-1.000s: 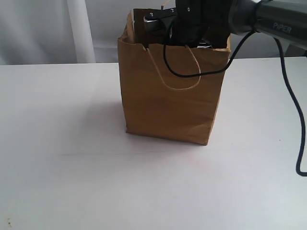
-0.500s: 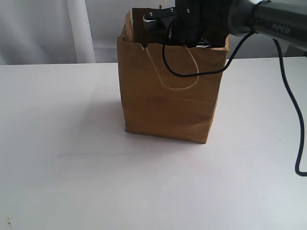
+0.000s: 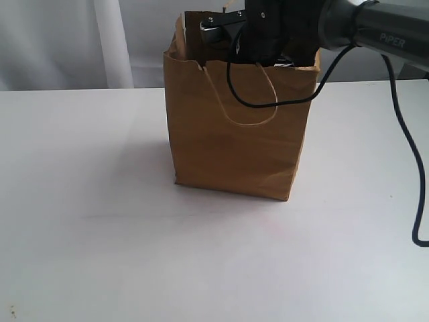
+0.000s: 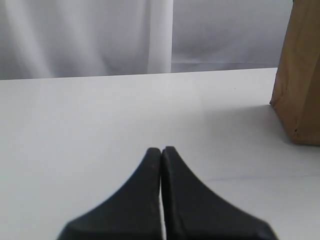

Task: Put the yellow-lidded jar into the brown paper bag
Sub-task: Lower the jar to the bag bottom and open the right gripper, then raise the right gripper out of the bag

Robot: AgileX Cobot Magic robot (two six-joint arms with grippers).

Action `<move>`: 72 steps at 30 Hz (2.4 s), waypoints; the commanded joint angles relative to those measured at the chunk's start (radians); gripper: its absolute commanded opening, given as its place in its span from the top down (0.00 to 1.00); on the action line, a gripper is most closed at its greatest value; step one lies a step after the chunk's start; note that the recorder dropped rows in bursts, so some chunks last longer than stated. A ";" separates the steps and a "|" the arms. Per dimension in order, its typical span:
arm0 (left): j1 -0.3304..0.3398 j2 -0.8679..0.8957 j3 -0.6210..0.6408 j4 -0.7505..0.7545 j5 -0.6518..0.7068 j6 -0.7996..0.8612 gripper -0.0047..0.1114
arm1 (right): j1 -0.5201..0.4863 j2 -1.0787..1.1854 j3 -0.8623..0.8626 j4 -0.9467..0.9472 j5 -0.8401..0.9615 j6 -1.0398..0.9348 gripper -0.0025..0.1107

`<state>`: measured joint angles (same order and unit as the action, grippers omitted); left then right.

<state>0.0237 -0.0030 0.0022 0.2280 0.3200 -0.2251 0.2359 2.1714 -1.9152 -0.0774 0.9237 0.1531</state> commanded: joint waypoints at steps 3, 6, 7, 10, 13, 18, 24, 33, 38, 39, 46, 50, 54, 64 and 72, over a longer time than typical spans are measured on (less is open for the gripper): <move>-0.003 0.003 -0.002 -0.004 -0.010 -0.004 0.95 | -0.005 0.035 0.010 0.005 0.031 -0.007 0.14; -0.003 0.003 -0.002 -0.004 -0.010 -0.004 0.95 | -0.005 0.035 0.010 0.005 0.031 -0.007 0.05; -0.003 0.003 -0.002 -0.004 -0.010 -0.004 0.95 | -0.005 0.035 0.010 0.005 0.031 -0.007 0.05; -0.003 0.003 -0.002 -0.004 -0.010 -0.004 0.95 | -0.005 0.035 0.010 0.005 0.031 -0.007 0.05; -0.003 0.003 -0.002 -0.004 -0.010 -0.004 0.95 | -0.005 0.035 0.010 0.005 0.031 -0.007 0.05; -0.003 0.003 -0.002 -0.004 -0.010 -0.004 0.95 | -0.005 0.033 0.010 0.005 0.023 -0.007 0.05; -0.003 0.003 -0.002 -0.004 -0.010 -0.004 0.95 | -0.003 -0.006 -0.049 0.005 0.063 -0.007 0.05; -0.003 0.003 -0.002 -0.004 -0.010 -0.004 0.95 | -0.002 -0.126 -0.112 0.092 0.140 -0.022 0.05; -0.003 0.003 -0.002 -0.004 -0.010 -0.004 0.95 | -0.002 -0.199 -0.112 0.109 0.194 -0.022 0.05; -0.003 0.003 -0.002 -0.004 -0.010 -0.004 0.95 | -0.002 -0.209 -0.112 0.122 0.213 -0.022 0.05; -0.003 0.003 -0.002 -0.004 -0.010 -0.004 0.95 | 0.009 -0.304 -0.112 0.158 0.297 -0.067 0.10; -0.003 0.003 -0.002 -0.004 -0.010 -0.004 0.95 | 0.013 -0.355 -0.112 0.158 0.297 -0.067 0.28; -0.003 0.003 -0.002 -0.004 -0.010 -0.004 0.95 | 0.013 -0.406 -0.105 0.166 0.297 -0.059 0.52; -0.003 0.003 -0.002 -0.004 -0.010 -0.004 0.95 | 0.013 -0.538 -0.105 0.302 0.297 -0.054 0.98; -0.003 0.003 -0.002 -0.004 -0.010 -0.004 0.95 | 0.013 -0.693 -0.105 0.308 0.297 -0.037 0.98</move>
<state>0.0237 -0.0030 0.0022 0.2280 0.3200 -0.2251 0.2501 1.5410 -2.0201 0.2189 1.2209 0.1134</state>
